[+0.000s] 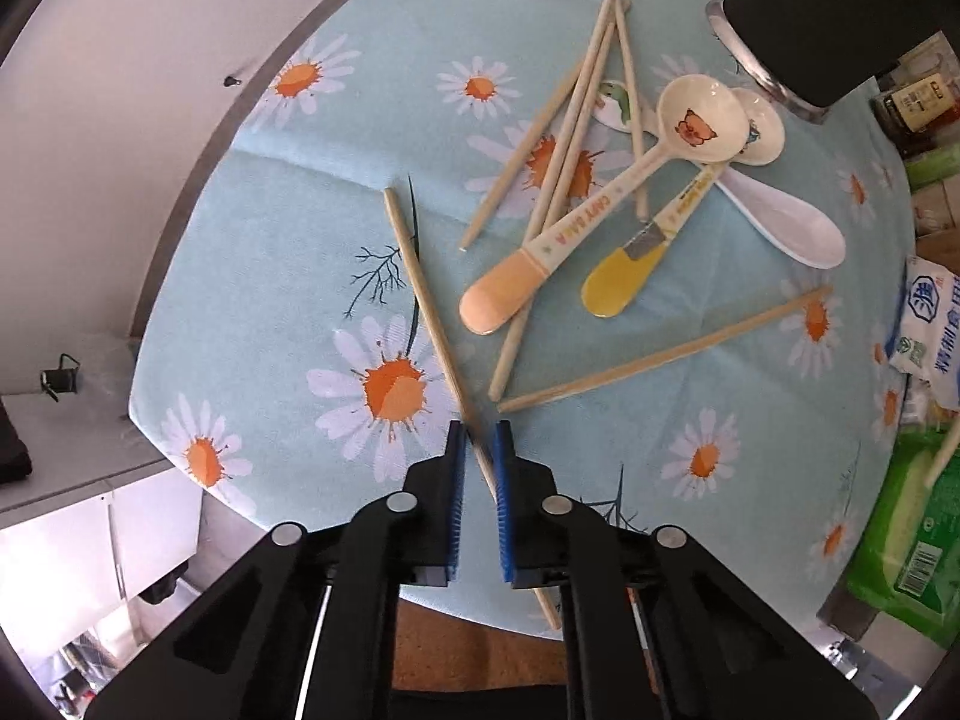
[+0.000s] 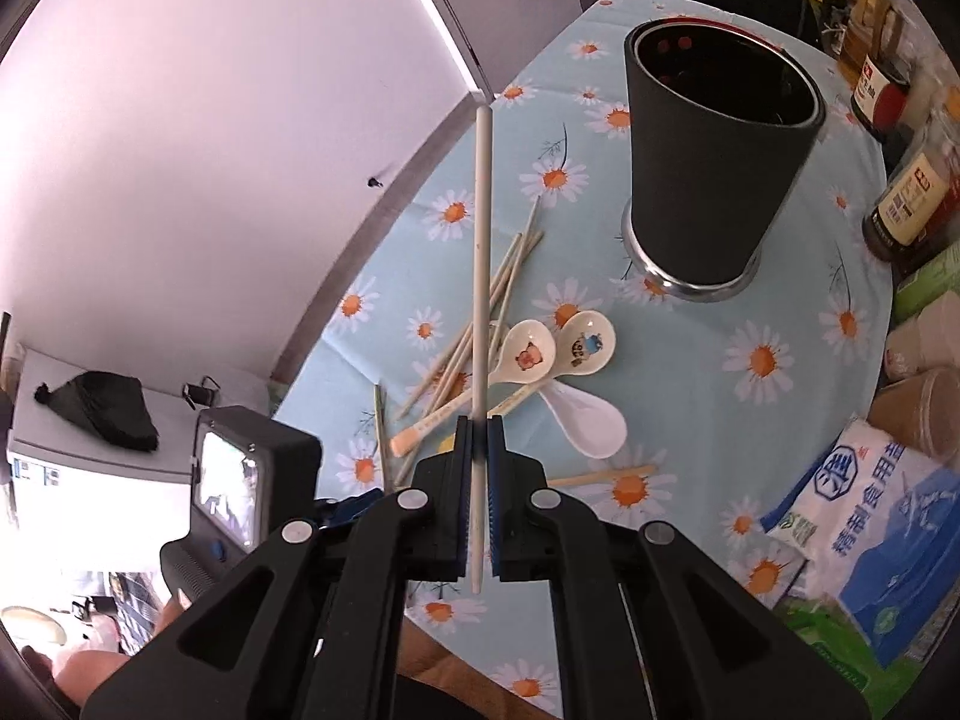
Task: Organize utensils
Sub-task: 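Lower the left tool to the pile and grasp another wooden chopstick, then lift the left tool's chopstick over the black cup while the right tool carries its chopstick there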
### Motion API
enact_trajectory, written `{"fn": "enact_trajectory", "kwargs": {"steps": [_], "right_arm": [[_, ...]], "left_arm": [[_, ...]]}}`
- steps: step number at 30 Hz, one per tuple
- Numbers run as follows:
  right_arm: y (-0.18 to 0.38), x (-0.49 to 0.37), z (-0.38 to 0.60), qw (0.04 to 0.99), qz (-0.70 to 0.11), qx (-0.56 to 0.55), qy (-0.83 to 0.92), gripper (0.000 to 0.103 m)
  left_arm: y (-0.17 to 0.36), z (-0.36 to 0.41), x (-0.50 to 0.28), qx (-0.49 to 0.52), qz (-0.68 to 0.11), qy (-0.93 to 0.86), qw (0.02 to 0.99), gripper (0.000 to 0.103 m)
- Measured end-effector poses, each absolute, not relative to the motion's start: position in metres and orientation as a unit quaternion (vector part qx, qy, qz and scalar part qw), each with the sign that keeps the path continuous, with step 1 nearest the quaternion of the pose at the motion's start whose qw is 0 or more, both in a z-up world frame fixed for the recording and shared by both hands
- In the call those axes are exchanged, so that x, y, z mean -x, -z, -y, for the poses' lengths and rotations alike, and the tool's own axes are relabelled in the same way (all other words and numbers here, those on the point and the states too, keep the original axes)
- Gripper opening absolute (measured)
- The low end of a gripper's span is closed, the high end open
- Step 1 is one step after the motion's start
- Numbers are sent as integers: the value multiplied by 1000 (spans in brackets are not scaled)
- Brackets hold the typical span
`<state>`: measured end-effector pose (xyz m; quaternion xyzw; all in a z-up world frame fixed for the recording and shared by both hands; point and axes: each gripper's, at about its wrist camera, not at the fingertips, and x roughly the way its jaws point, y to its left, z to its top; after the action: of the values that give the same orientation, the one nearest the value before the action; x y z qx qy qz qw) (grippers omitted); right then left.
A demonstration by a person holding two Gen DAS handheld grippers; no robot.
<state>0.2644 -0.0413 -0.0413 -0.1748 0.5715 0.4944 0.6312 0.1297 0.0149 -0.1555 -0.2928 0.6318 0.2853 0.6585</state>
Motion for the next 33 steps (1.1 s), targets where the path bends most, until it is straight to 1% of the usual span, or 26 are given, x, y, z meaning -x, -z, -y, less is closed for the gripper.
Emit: {"fn": "enact_trajectory", "kwargs": {"steps": [8, 16, 19, 25, 33], "right_arm": [[58, -264, 46, 612, -588, 156, -505, 6], [69, -268, 48, 610, -601, 142, -497, 6], [68, -270, 50, 617, -600, 135, -490, 6], [51, -267, 44, 649, -582, 132, -472, 6], [14, -266, 41, 693, -531, 89, -479, 6]], "left_arm": [[156, -18, -128, 334, -611, -295, 655, 4], [143, -37, -132, 339, -584, -276, 684, 3], [129, -54, -132, 336, -572, -262, 700, 3], [102, -75, -157, 331, -548, -198, 742, 3], [37, -91, -189, 279, -497, -119, 813, 3]]}}
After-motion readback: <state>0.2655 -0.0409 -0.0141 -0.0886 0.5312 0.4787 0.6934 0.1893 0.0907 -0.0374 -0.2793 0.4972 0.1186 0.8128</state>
